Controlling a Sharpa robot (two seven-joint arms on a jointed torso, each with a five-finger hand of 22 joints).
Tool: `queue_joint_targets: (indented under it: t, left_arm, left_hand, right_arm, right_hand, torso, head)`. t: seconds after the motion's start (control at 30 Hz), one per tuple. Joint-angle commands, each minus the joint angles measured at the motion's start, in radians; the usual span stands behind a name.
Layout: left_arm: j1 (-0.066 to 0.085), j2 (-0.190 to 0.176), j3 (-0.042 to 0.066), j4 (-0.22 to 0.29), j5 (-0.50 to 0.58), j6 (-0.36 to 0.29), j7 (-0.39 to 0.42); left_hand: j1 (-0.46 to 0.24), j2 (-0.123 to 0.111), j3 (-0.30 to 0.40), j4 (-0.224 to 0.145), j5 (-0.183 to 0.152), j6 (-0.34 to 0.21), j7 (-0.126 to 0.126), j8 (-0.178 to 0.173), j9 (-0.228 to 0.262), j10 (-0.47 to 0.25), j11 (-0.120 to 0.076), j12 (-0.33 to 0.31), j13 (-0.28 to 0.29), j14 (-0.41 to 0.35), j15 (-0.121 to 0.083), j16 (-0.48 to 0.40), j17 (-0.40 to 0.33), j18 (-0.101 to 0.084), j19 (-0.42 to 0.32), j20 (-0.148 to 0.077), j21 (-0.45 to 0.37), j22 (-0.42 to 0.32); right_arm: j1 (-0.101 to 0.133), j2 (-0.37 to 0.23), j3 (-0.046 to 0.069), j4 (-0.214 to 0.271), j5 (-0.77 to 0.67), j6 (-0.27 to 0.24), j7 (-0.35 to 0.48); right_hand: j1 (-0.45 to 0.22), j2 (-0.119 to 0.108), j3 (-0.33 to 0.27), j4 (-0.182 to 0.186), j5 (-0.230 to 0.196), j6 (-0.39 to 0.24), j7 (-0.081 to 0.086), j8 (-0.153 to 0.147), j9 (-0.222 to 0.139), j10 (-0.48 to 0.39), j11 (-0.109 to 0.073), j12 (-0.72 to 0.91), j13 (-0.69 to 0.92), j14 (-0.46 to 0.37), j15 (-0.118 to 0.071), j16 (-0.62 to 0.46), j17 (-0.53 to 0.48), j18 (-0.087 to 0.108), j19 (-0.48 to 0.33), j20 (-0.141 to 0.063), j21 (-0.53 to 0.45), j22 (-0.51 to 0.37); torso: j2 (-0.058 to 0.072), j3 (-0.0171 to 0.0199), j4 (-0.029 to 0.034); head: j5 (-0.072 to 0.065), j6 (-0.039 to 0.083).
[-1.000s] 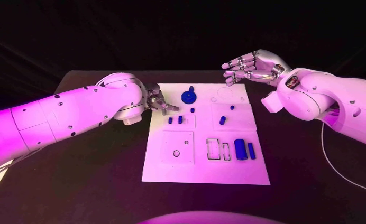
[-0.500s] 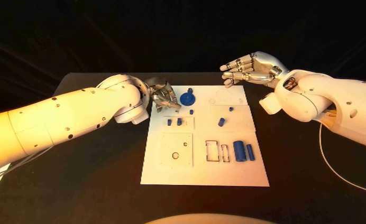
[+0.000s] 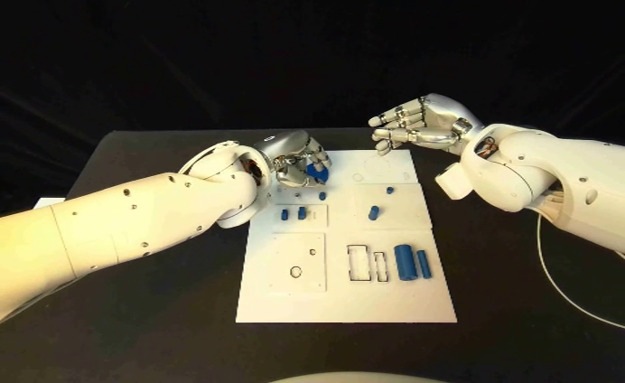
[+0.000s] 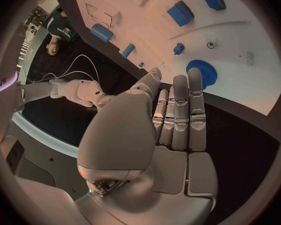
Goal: Assemble the parts on the task board
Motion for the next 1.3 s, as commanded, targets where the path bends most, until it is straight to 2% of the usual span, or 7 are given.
queue_joint_targets:
  t: [0.03,0.07,0.17,0.3,0.53,0.87,1.3]
  left_arm:
    - [-0.002,0.016,-0.002,-0.012,-0.164,0.043,-0.009]
    - [-0.002,0.022,-0.003,-0.017,-0.178,0.062,-0.022]
    - [-0.002,0.037,-0.005,-0.033,-0.207,0.106,-0.049]
    - [-0.003,0.055,-0.006,-0.056,-0.229,0.146,-0.069]
    - [-0.005,0.087,-0.007,-0.087,-0.246,0.177,-0.084]
    - [-0.008,0.107,-0.008,-0.107,-0.254,0.191,-0.074]
    - [-0.009,0.115,-0.008,-0.112,-0.261,0.214,-0.072]
  left_hand:
    - [-0.019,0.002,-0.022,0.001,-0.006,0.014,0.002,-0.011,-0.013,-0.006,-0.002,-0.007,-0.015,0.028,-0.002,0.024,0.001,0.011,0.029,-0.001,0.001,-0.006]
    - [-0.021,0.005,-0.028,0.001,-0.007,0.021,0.003,-0.013,-0.018,-0.003,-0.005,-0.006,-0.02,0.053,-0.005,0.057,0.027,0.012,0.045,-0.003,0.006,-0.006]
    - [-0.024,0.014,-0.041,0.001,-0.006,0.049,0.005,-0.017,-0.032,0.018,-0.012,0.0,-0.035,0.168,-0.013,0.261,0.226,0.009,0.113,-0.012,0.051,0.016]
    - [-0.023,0.019,-0.05,-0.001,-0.006,0.067,0.006,-0.029,-0.049,0.035,-0.016,-0.004,-0.055,0.223,-0.017,0.394,0.359,-0.017,0.189,-0.019,0.231,0.125]
    - [-0.021,0.024,-0.054,-0.001,-0.006,0.081,0.012,-0.036,-0.061,0.041,-0.015,-0.01,-0.07,0.235,-0.017,0.438,0.398,-0.027,0.208,-0.019,0.295,0.17]
    - [0.019,0.045,-0.009,-0.015,-0.006,0.122,0.006,-0.043,-0.08,0.114,-0.026,-0.016,-0.092,0.273,-0.027,0.537,0.503,-0.054,0.257,-0.027,0.492,0.297]
    - [0.024,0.035,0.062,-0.022,-0.009,0.166,-0.005,-0.047,-0.092,0.186,-0.039,-0.05,-0.11,0.277,-0.037,0.559,0.509,-0.069,0.272,-0.037,0.598,0.373]
  right_arm:
    - [-0.001,0.003,0.0,0.0,-0.002,0.016,0.013]
    - [-0.001,0.004,0.0,0.0,-0.002,0.016,0.013]
    - [-0.001,0.005,0.0,-0.001,-0.002,0.016,0.013]
    - [-0.001,0.006,0.0,0.0,-0.002,0.016,0.013]
    - [-0.001,0.008,0.0,-0.001,-0.002,0.014,0.014]
    - [-0.002,0.011,0.0,-0.002,-0.002,0.015,0.014]
    - [-0.002,0.014,0.0,-0.001,-0.002,0.016,0.015]
  right_hand:
    - [-0.008,0.0,-0.001,-0.005,0.002,-0.004,0.0,-0.001,-0.001,-0.006,-0.002,0.0,-0.001,-0.003,-0.004,-0.004,-0.001,0.003,0.009,0.001,-0.005,-0.001]
    - [-0.008,0.0,-0.001,-0.005,0.002,-0.004,0.0,-0.001,-0.001,-0.006,-0.002,0.0,-0.001,-0.003,-0.004,-0.004,-0.001,0.003,0.009,0.001,-0.005,-0.001]
    - [-0.008,0.0,-0.001,-0.005,0.002,-0.004,0.0,-0.001,-0.001,-0.006,-0.002,0.0,-0.001,-0.003,-0.004,-0.004,-0.001,0.003,0.009,0.001,-0.005,-0.001]
    - [-0.008,0.0,-0.001,-0.005,0.002,-0.004,0.0,-0.001,-0.001,-0.006,-0.002,0.0,-0.001,-0.003,-0.004,-0.004,-0.001,0.003,0.009,0.001,-0.005,-0.001]
    - [-0.007,0.001,-0.001,-0.006,0.004,-0.005,0.0,-0.001,-0.001,-0.006,-0.002,0.0,-0.001,-0.003,-0.004,-0.004,-0.002,0.003,0.01,0.001,-0.006,-0.002]
    - [-0.007,0.001,0.0,-0.006,0.004,-0.005,0.0,-0.001,-0.001,-0.006,-0.002,0.0,-0.001,-0.003,-0.004,-0.004,-0.002,0.003,0.01,0.001,-0.006,-0.002]
    - [-0.006,0.002,0.001,-0.007,0.006,-0.005,-0.001,-0.001,-0.001,-0.006,-0.002,0.0,-0.001,-0.003,-0.004,-0.004,-0.002,0.004,0.01,0.001,-0.007,-0.002]
  torso:
    - [0.001,0.0012,-0.0009]
    - [0.001,0.001,-0.0006]
    - [0.001,0.0002,-0.0011]
    - [0.001,0.0007,-0.0022]
    - [0.001,0.0005,-0.0004]
    - [0.001,0.0009,0.0006]
    - [0.0,0.0009,0.0004]
  head:
    - [0.0,0.002]
    - [0.0,0.003]
    - [-0.002,0.001]
    - [-0.001,0.001]
    - [-0.001,0.001]
    - [-0.002,-0.001]
    - [-0.003,-0.004]
